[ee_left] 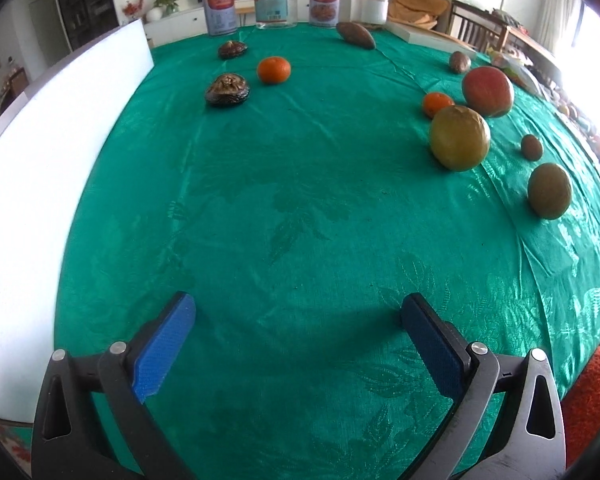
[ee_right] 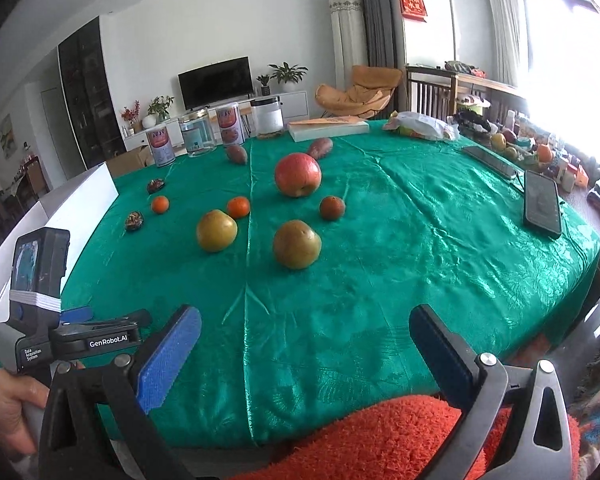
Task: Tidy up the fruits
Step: 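Move the left tool forward toward the large yellow grapefruit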
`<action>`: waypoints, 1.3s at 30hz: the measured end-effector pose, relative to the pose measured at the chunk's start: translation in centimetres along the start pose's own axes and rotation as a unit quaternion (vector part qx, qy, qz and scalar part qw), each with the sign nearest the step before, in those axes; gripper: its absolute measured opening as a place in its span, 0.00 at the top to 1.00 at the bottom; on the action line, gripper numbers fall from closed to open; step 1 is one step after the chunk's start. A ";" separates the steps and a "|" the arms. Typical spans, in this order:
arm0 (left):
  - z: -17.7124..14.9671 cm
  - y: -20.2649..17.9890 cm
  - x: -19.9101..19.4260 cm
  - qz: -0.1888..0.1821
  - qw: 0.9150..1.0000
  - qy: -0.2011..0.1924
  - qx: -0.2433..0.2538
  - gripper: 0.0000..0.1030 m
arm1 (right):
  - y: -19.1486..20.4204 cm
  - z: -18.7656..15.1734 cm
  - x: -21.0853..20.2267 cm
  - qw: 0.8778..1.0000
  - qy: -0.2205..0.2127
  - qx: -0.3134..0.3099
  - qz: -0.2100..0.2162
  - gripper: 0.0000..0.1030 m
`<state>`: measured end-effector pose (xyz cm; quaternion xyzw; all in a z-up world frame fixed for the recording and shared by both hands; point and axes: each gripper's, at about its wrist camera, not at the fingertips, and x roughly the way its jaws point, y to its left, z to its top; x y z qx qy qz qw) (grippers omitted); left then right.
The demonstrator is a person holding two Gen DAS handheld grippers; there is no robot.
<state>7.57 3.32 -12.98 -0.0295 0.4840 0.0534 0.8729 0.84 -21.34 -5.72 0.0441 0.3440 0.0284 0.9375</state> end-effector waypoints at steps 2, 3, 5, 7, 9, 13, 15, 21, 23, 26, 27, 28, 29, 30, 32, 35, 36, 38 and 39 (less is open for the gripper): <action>0.1 0.0 0.0 0.000 1.000 0.001 0.000 0.00 | -0.3 -0.1 0.1 1.000 0.004 0.006 -0.001 0.00; 0.1 0.0 0.0 0.000 1.000 0.000 0.000 0.00 | -0.2 -0.1 0.2 1.000 0.005 0.005 -0.003 0.00; 0.0 0.0 0.0 -0.001 1.000 0.000 0.002 0.00 | 0.0 -0.1 0.2 1.000 0.006 -0.001 -0.007 0.00; 0.0 0.1 0.0 -0.002 1.000 0.000 0.004 0.00 | 0.3 -0.1 0.2 1.000 0.007 -0.010 -0.012 0.00; 0.0 0.1 0.0 -0.004 1.000 0.001 0.006 0.00 | 0.6 -0.1 0.2 1.000 0.007 -0.016 -0.016 0.00; 0.0 0.1 0.0 -0.004 1.000 0.004 0.007 0.00 | 0.7 -0.1 0.2 1.000 0.009 -0.018 -0.017 0.00; 0.0 0.1 0.0 -0.004 1.000 0.004 0.007 0.00 | 0.6 -0.1 0.3 1.000 0.010 -0.016 -0.017 0.00; 0.7 0.2 0.2 -0.016 0.999 0.037 0.031 0.00 | 0.6 -0.1 0.4 1.000 0.011 -0.017 -0.015 0.00; 1.8 0.2 0.8 -0.031 0.994 0.082 0.065 0.00 | 0.5 -0.1 0.4 1.000 0.012 -0.018 -0.014 0.00; 3.1 0.7 1.5 -0.041 0.983 0.128 0.124 0.01 | 0.5 -0.1 0.5 1.000 0.014 -0.017 -0.012 0.00; 3.3 1.1 1.5 -0.036 0.982 0.124 0.139 0.01 | 0.5 -0.1 0.5 1.000 0.015 -0.016 -0.012 0.00; 3.5 1.6 1.5 -0.032 0.981 0.117 0.153 0.01 | 0.5 -0.1 0.5 1.000 0.015 -0.016 -0.012 0.00; 3.7 2.1 1.5 -0.029 0.979 0.109 0.167 0.01 | 0.5 -0.2 0.4 1.000 0.014 -0.015 -0.011 0.00; 3.7 2.6 1.5 -0.030 0.978 0.103 0.180 0.01 | 0.5 -0.2 0.4 1.000 0.014 -0.015 -0.010 0.00; 3.8 3.6 1.5 -0.029 0.974 0.097 0.201 0.01 | 0.3 -0.1 0.4 1.000 0.014 -0.013 -0.007 0.00; 3.8 5.1 1.0 -0.027 0.975 0.086 0.201 0.01 | 0.2 -0.1 0.5 1.000 0.017 -0.010 -0.003 0.00; 3.6 5.6 0.9 -0.038 0.975 0.088 0.200 0.01 | 0.2 -0.1 0.5 1.000 0.018 -0.009 -0.003 0.00; 3.1 6.3 0.7 -0.044 0.976 0.092 0.194 0.01 | 0.2 -0.1 0.5 1.000 0.018 -0.009 -0.002 0.00; 3.0 6.8 0.5 -0.040 0.976 0.093 0.190 0.01 | 0.2 -0.2 0.5 1.000 0.017 -0.009 -0.002 0.00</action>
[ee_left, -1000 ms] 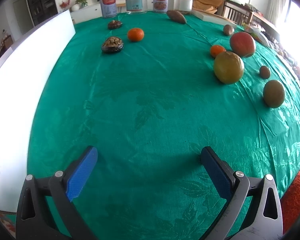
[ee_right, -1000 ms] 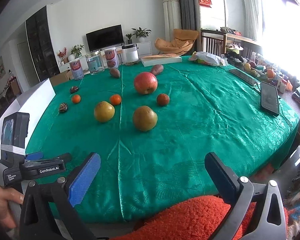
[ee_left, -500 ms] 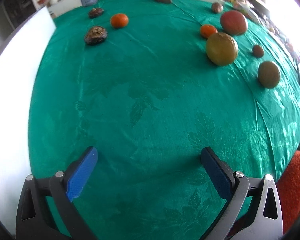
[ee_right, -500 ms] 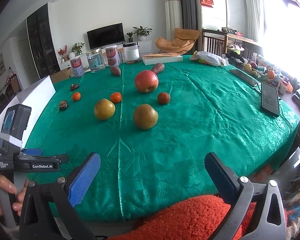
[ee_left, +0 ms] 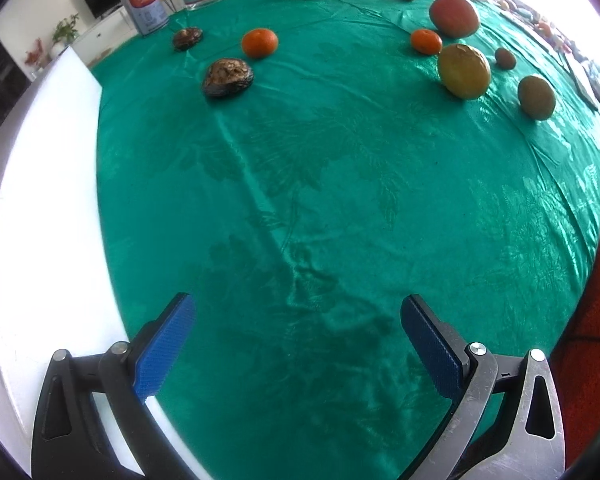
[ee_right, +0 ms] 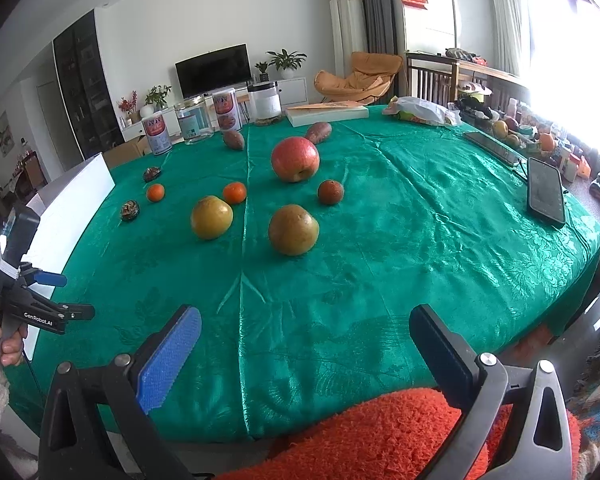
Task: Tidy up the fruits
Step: 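Move the left tool forward toward the large yellow grapefruit, then close the left tool around the yellow grapefruit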
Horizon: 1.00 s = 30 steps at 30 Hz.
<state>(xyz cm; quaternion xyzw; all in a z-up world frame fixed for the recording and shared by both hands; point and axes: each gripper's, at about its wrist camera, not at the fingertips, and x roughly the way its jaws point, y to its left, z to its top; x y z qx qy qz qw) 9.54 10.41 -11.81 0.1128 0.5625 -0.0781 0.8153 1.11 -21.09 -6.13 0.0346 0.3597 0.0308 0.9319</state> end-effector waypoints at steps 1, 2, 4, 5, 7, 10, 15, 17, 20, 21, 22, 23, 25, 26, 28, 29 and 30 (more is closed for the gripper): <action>-0.2 0.1 -0.1 0.002 1.000 0.000 -0.004 0.01 | 0.0 0.0 0.0 1.000 -0.001 0.000 0.000 0.00; -0.3 0.2 -0.3 0.001 1.000 -0.002 -0.010 0.01 | 0.1 0.0 0.0 1.000 -0.001 0.000 0.000 0.00; -0.3 -0.3 -1.4 -0.018 0.999 -0.019 -0.027 0.01 | 0.0 0.0 0.0 1.000 0.001 0.000 0.000 0.00; -0.2 -0.9 -2.3 -0.034 0.998 -0.036 -0.036 0.01 | 0.1 0.0 0.0 1.000 0.001 0.000 0.000 0.00; 0.6 -2.3 -4.0 -0.068 0.994 -0.074 -0.049 0.01 | 0.1 0.0 0.0 1.000 0.002 0.000 0.000 0.00; 2.6 -5.0 -4.9 -0.105 0.987 -0.111 -0.054 0.01 | 0.1 0.0 0.0 1.000 0.002 -0.001 0.000 0.00; 7.0 -8.8 -2.2 -0.139 0.979 -0.128 -0.076 0.01 | 0.1 -0.1 -0.1 1.000 -0.001 0.000 0.001 0.00; 8.9 -9.7 -0.6 -0.136 0.978 -0.134 -0.088 0.01 | 0.0 -0.2 -0.1 1.000 0.000 0.001 0.003 0.00; 11.0 -10.4 1.6 -0.122 0.979 -0.130 -0.100 0.01 | -0.1 -0.2 -0.1 1.000 0.001 0.003 0.005 0.00; 11.4 -10.5 2.2 -0.117 0.980 -0.127 -0.104 0.01 | -0.1 -0.2 0.0 1.000 0.001 0.004 0.006 0.00; 11.8 -10.7 2.8 -0.112 0.980 -0.123 -0.106 0.01 | -0.1 -0.2 0.0 1.000 0.002 0.004 0.007 0.00; 12.1 -10.7 3.5 -0.104 0.982 -0.118 -0.106 0.01 | -0.2 -0.2 0.0 1.000 0.003 0.005 0.009 0.00; 12.2 -10.9 3.8 -0.074 0.985 -0.129 -0.093 0.01 | -0.3 -0.2 0.1 1.000 0.005 0.007 0.011 0.00; 12.3 -11.1 4.1 -0.060 0.987 -0.123 -0.084 0.01 | -0.3 -0.1 0.2 1.000 0.006 0.009 0.013 0.00; 12.4 -11.6 4.4 -0.030 0.990 -0.120 -0.063 0.01 | -0.6 -0.1 0.3 1.000 0.009 0.013 0.016 0.00; 12.3 -11.7 4.4 -0.024 0.990 -0.123 -0.058 0.00 | -0.7 -0.1 0.4 1.000 0.011 0.015 0.018 0.00; 12.2 -11.6 4.5 -0.026 0.990 -0.125 -0.062 0.00 | -0.8 -0.1 0.5 1.000 0.013 0.018 0.021 0.00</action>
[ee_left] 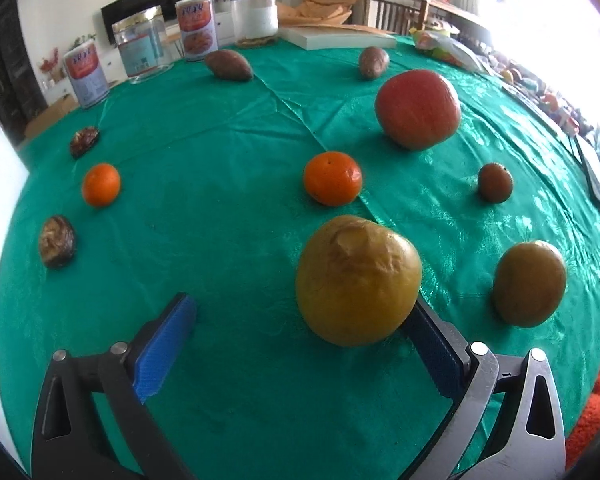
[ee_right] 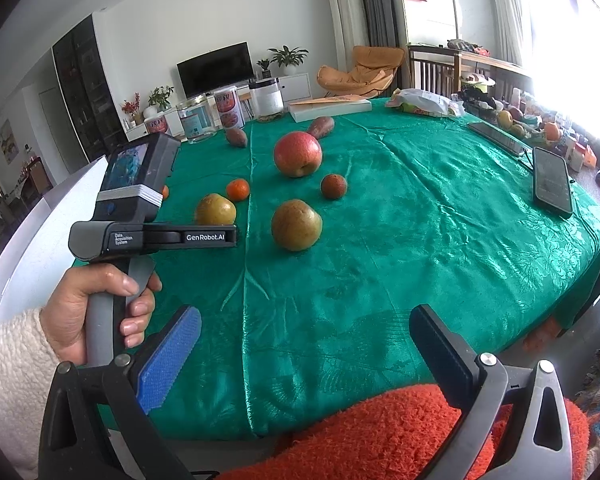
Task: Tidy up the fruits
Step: 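Close the left tool around the yellow grapefruit, then grasp the rough tangerine with the right tool while the left tool lifts the grapefruit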
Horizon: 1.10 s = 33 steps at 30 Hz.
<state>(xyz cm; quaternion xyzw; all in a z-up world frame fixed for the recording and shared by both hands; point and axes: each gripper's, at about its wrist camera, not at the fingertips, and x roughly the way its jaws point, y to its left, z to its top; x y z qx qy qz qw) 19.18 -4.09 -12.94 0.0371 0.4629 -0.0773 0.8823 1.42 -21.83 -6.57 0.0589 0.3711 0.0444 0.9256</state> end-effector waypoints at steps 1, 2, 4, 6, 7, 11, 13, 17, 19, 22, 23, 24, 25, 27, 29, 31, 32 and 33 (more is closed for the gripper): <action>-0.1 0.0 0.0 0.002 1.000 -0.001 -0.002 0.00 | -0.1 0.0 0.1 1.000 0.003 0.004 0.004 0.00; -0.2 0.1 -0.1 0.004 1.000 -0.002 -0.004 0.00 | -0.3 0.0 0.2 1.000 0.006 0.008 0.009 0.00; -0.1 0.2 -0.1 0.005 1.000 0.006 -0.003 0.00 | -0.7 0.1 0.4 1.000 0.012 0.018 0.021 0.00; 0.5 0.3 0.0 0.000 0.999 0.046 0.000 0.01 | -1.1 0.0 0.6 0.999 0.015 0.029 0.029 0.00; 0.7 0.3 -0.1 -0.009 0.998 0.058 0.002 0.01 | -1.3 0.0 0.6 0.999 0.017 0.034 0.032 0.00; 1.3 0.6 -1.0 -0.030 0.999 0.041 0.001 0.02 | -1.7 0.0 0.8 0.998 0.021 0.049 0.038 0.00; 1.5 0.3 -0.8 -0.036 0.999 0.041 0.003 0.08 | -2.1 0.2 0.9 0.997 0.029 0.062 0.041 0.00; 1.4 0.5 -1.3 -0.067 0.997 0.034 -0.011 0.52 | -5.2 4.5 2.7 0.989 0.073 0.103 0.072 0.00; 1.3 0.8 -2.1 -0.076 0.997 0.021 -0.019 0.53 | -7.4 8.6 5.0 0.985 0.104 0.124 0.066 0.00; 1.3 1.6 -3.9 -0.090 0.995 0.006 -0.039 0.55 | -8.6 14.2 10.9 0.974 0.180 0.119 0.063 0.00; 1.2 2.0 -4.9 -0.093 0.995 -0.001 -0.046 0.58 | -8.3 15.4 12.9 0.971 0.199 0.111 0.067 0.04; 1.1 2.5 -5.7 -0.094 0.994 -0.007 -0.053 0.73 | -7.8 16.2 14.7 0.968 0.218 0.101 0.070 0.12; 1.0 3.1 -6.5 -0.095 0.994 -0.012 -0.061 0.89 | -7.1 16.8 16.3 0.966 0.233 0.090 0.067 0.18; 0.9 4.4 -8.1 -0.103 0.992 -0.020 -0.076 0.93 | -5.6 17.3 18.7 0.965 0.249 0.065 0.050 0.32; 0.8 5.1 -8.7 -0.091 0.993 -0.021 -0.068 0.92 | -4.7 17.4 20.4 0.965 0.257 0.048 0.030 0.32; 0.6 5.6 -7.8 -0.088 0.995 0.000 -0.055 0.86 | -4.9 17.4 21.2 0.965 0.253 0.059 0.026 0.32; 0.3 6.0 -7.4 -0.095 0.994 0.011 -0.057 0.72 | -4.9 17.3 21.2 0.966 0.249 0.065 0.026 0.32; -0.2 6.4 -7.2 -0.103 0.993 0.015 -0.059 0.51 | -5.0 17.3 21.2 0.967 0.245 0.069 0.027 0.32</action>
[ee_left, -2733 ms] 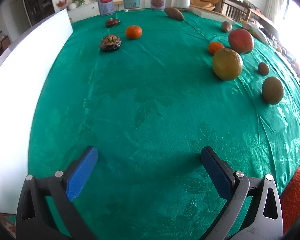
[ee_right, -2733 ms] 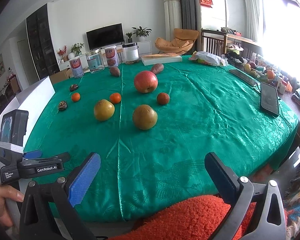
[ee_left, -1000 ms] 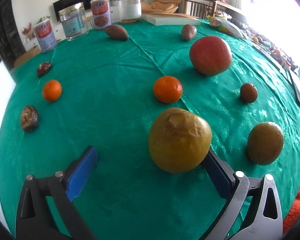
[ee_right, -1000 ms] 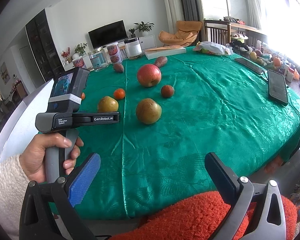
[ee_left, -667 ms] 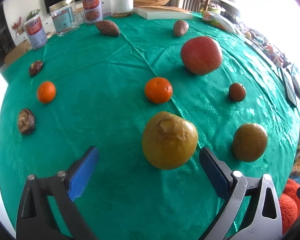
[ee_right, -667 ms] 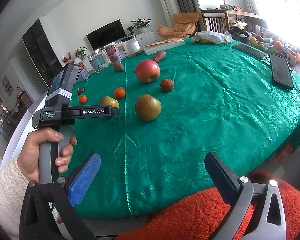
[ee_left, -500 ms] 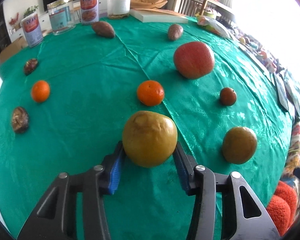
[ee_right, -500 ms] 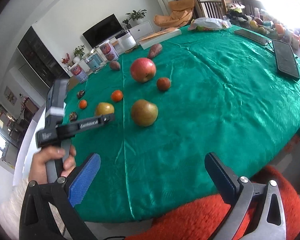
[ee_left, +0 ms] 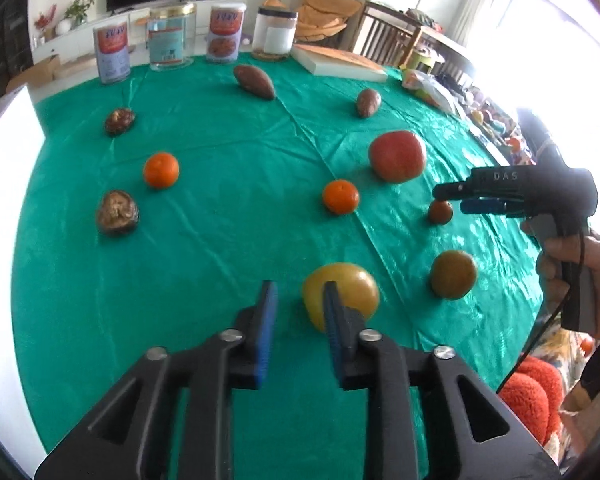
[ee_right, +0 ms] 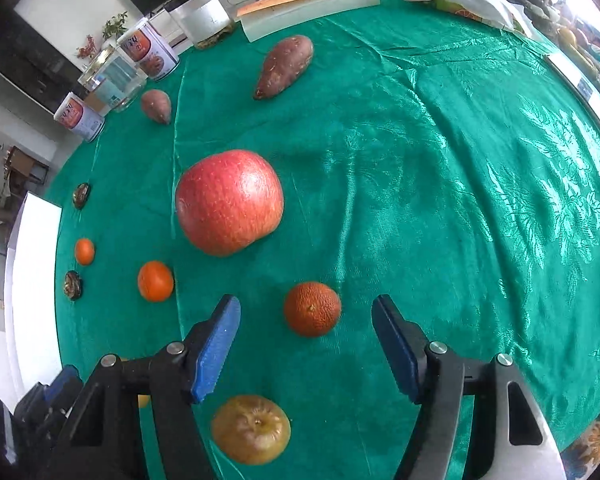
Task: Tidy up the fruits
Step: 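Grasp the rough tangerine with the right tool while the left tool lifts the grapefruit, then carry both fruits over the white box and open both tools to drop them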
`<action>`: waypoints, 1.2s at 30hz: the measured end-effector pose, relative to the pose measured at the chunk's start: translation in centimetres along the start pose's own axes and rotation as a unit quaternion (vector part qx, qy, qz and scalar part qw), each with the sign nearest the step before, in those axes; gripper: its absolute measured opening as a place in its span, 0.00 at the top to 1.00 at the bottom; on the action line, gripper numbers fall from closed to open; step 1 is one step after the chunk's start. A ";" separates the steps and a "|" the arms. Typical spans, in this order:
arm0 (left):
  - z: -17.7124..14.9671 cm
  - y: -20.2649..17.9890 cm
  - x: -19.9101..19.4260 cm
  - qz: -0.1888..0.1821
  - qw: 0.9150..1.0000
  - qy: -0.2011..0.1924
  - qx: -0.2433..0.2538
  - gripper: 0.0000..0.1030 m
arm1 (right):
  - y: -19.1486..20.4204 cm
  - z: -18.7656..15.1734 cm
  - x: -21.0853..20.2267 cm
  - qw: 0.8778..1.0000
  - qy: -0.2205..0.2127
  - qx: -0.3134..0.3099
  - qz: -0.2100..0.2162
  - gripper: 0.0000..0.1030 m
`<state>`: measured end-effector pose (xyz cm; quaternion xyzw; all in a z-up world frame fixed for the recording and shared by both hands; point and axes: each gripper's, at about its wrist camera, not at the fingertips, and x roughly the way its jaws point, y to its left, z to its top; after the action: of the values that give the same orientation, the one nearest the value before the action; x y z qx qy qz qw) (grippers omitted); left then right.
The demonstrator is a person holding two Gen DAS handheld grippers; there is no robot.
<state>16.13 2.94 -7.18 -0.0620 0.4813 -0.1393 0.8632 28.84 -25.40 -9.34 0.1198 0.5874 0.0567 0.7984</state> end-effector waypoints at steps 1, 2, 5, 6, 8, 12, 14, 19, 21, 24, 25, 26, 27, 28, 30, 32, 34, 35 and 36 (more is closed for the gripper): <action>-0.4 0.0 0.1 -0.008 1.000 -0.001 0.004 0.41 | 0.0 0.0 0.0 1.000 0.000 0.001 0.002 0.32; -0.7 -0.1 0.1 -0.013 1.000 -0.005 0.012 0.28 | -0.1 -0.2 0.1 1.000 0.002 -0.001 0.001 0.32; -1.3 -1.8 0.9 -0.020 0.998 -0.009 0.051 0.26 | -0.6 -0.7 0.1 1.000 0.006 -0.004 -0.008 0.32; -1.2 -2.5 1.5 -0.017 0.998 -0.010 0.062 0.26 | -0.8 -0.8 0.1 1.000 0.009 0.000 -0.006 0.32; -0.8 -3.6 3.0 -0.013 0.997 -0.006 0.076 0.26 | -1.6 -1.0 -0.1 1.000 0.011 0.015 0.008 0.32; -0.2 -4.7 5.5 -0.007 0.996 0.008 0.086 0.49 | -2.4 -1.0 -1.1 0.999 0.010 0.023 0.019 0.32; -0.3 -4.6 5.7 -0.009 0.996 0.003 0.091 0.49 | -2.3 -0.9 -1.4 1.000 0.013 0.015 0.021 0.32; -0.7 -3.6 4.5 -0.012 0.998 0.003 0.054 0.50 | -0.8 -0.2 -0.4 0.999 0.028 -0.005 0.023 0.32; -0.8 -3.2 3.6 -0.014 0.999 -0.002 0.040 0.50 | 0.1 0.0 0.5 0.999 0.033 -0.015 0.012 0.35; -0.9 -2.8 1.8 -0.019 0.999 -0.007 0.027 0.50 | 0.8 0.1 1.5 0.999 0.035 -0.027 -0.018 0.63; -1.0 -2.7 1.2 -0.021 0.999 -0.007 0.025 0.50 | 0.8 0.1 1.6 0.999 0.035 -0.023 -0.022 0.71; -1.1 -2.6 0.5 -0.022 0.999 -0.010 0.022 0.50 | 0.6 0.0 1.5 0.999 0.034 -0.018 -0.021 0.71; -1.2 -2.3 -0.1 -0.023 1.000 -0.011 0.018 0.50 | 0.5 -0.2 1.2 0.999 0.033 -0.015 -0.026 0.71; -1.3 -2.0 -0.9 -0.027 1.000 -0.012 0.011 0.50 | 0.6 -0.4 0.5 0.999 0.027 -0.016 -0.025 0.72; -1.5 -1.1 -3.3 -0.048 0.999 -0.015 -0.016 0.50 | 1.0 -1.1 -1.6 1.000 0.012 -0.019 -0.008 0.72; -1.8 -0.1 -7.0 -0.080 0.996 -0.031 -0.039 0.50 | 2.9 -2.1 -4.7 0.999 -0.007 -0.040 0.022 0.72; -2.1 1.3 -11.6 -0.089 0.993 -0.059 -0.054 0.50 | 5.9 -3.4 -7.7 0.996 -0.019 -0.067 0.063 0.72; -2.4 2.3 -14.2 -0.085 0.992 -0.075 -0.062 0.50 | 8.0 -4.2 -8.9 0.992 -0.020 -0.084 0.089 0.72; -2.7 3.4 -16.5 -0.077 0.990 -0.091 -0.070 0.50 | 10.4 -5.0 -10.0 0.988 -0.020 -0.103 0.112 0.71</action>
<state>6.25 11.20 3.99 -0.1717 0.4034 -0.1649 0.8835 21.59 -17.09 1.13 0.1031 0.5452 0.2034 0.8067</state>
